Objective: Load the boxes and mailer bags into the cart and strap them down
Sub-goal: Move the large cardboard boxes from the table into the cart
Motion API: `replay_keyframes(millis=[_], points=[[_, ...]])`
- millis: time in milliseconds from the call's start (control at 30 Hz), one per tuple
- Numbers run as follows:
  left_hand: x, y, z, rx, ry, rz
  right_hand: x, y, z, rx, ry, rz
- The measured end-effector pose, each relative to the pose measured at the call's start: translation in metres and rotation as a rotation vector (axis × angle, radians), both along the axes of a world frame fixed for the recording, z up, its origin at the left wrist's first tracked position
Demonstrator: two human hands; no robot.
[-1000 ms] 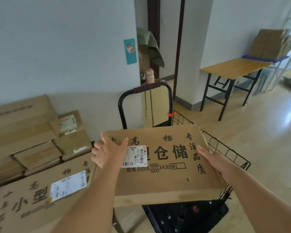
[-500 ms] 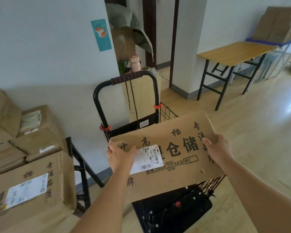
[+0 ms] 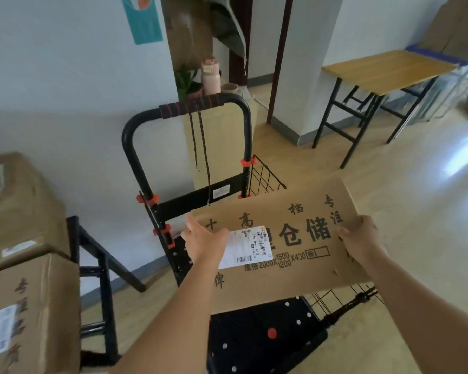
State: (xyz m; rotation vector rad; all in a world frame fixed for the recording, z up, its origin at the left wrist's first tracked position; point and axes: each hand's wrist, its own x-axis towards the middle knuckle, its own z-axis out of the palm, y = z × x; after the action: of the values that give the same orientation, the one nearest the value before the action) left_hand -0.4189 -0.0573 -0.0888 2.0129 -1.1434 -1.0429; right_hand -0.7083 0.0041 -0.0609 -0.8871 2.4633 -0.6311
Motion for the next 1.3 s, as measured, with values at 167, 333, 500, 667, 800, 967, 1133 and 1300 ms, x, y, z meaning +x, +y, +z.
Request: replay_keyframes(millis=[167, 333, 500, 667, 800, 967, 1133, 1300], points=[[0.0, 0.011, -0.037, 0.105, -0.033, 0.028, -0.007, -0.01, -0.037, 0.175, 0.015, 0.069], [-0.006, 0.019, -0.066, 0.174, -0.062, 0.111, -0.015, -0.031, -0.067, 0.274, 0.02, 0.159], [-0.01, 0.027, -0.085, 0.262, -0.149, 0.187, -0.012, -0.053, -0.094, 0.426, -0.056, 0.27], [-0.017, 0.029, -0.11, 0.348, -0.178, 0.229, -0.014, -0.065, -0.126, 0.479, -0.122, 0.314], [-0.017, 0.035, -0.138, 0.413, -0.147, 0.264, -0.014, -0.07, -0.163, 0.501, -0.156, 0.363], [-0.015, 0.025, -0.178, 0.45, -0.161, 0.272, -0.012, -0.077, -0.211, 0.5, -0.218, 0.318], [-0.012, 0.015, -0.23, 0.472, -0.156, 0.265, -0.011, -0.08, -0.261, 0.572, -0.208, 0.339], [-0.007, 0.014, -0.281, 0.522, -0.115, 0.291, -0.009, -0.075, -0.309, 0.593, -0.249, 0.331]])
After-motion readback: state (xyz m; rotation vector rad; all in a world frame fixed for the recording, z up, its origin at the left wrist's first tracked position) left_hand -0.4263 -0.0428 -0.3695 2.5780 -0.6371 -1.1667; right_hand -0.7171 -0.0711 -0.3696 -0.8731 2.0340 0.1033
